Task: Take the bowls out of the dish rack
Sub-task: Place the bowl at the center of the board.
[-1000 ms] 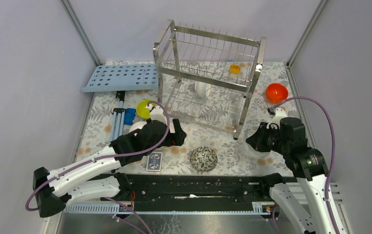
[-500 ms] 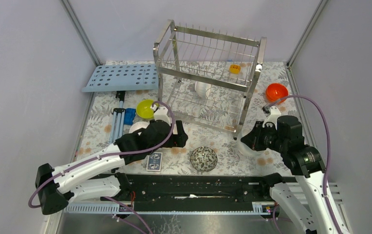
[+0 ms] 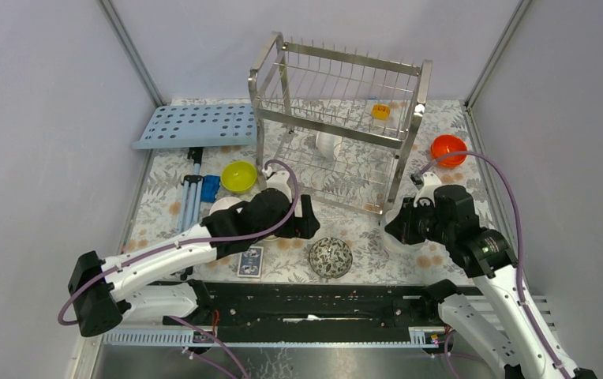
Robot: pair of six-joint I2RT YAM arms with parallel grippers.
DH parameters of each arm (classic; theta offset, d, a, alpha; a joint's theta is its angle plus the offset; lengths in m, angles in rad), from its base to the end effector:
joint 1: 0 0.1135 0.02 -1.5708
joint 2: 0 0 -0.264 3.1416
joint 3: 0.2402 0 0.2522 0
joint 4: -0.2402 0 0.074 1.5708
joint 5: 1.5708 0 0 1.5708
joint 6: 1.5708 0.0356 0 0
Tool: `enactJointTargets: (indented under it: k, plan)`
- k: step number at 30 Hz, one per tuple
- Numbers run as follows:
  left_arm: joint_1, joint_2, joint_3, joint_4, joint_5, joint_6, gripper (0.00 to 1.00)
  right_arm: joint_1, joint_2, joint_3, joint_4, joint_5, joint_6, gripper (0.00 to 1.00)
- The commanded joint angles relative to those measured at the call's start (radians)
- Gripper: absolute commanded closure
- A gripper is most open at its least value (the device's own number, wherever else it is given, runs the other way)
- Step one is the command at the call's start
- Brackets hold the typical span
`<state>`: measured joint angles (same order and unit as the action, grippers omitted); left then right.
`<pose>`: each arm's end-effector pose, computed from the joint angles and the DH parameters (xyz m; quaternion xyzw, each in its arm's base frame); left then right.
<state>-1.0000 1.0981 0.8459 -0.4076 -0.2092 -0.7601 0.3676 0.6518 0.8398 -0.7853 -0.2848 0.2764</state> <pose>0.1348 -0.1963 0.2788 0.0613 0.8922 -0.2775 0.3510 0.1168 0.0557 0.3175 -0.1062 0.8710 0.2655 0.3995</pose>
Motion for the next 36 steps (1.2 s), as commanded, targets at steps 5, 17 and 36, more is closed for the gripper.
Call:
enactJointTargets:
  k: [5, 17, 36]
  plan:
    - [0.006, 0.018, 0.033, 0.073, 0.029, -0.006, 0.08, 0.176, 0.050, -0.011, 0.100, 0.317, 0.081, 1.00]
    - [0.005, 0.002, -0.011, 0.081, 0.034, -0.022, 0.08, 0.425, 0.121, -0.126, 0.113, 0.754, 0.463, 1.00]
    - [0.006, -0.047, -0.098, 0.103, 0.025, -0.075, 0.08, 0.724, 0.328, -0.155, -0.045, 1.130, 1.079, 1.00]
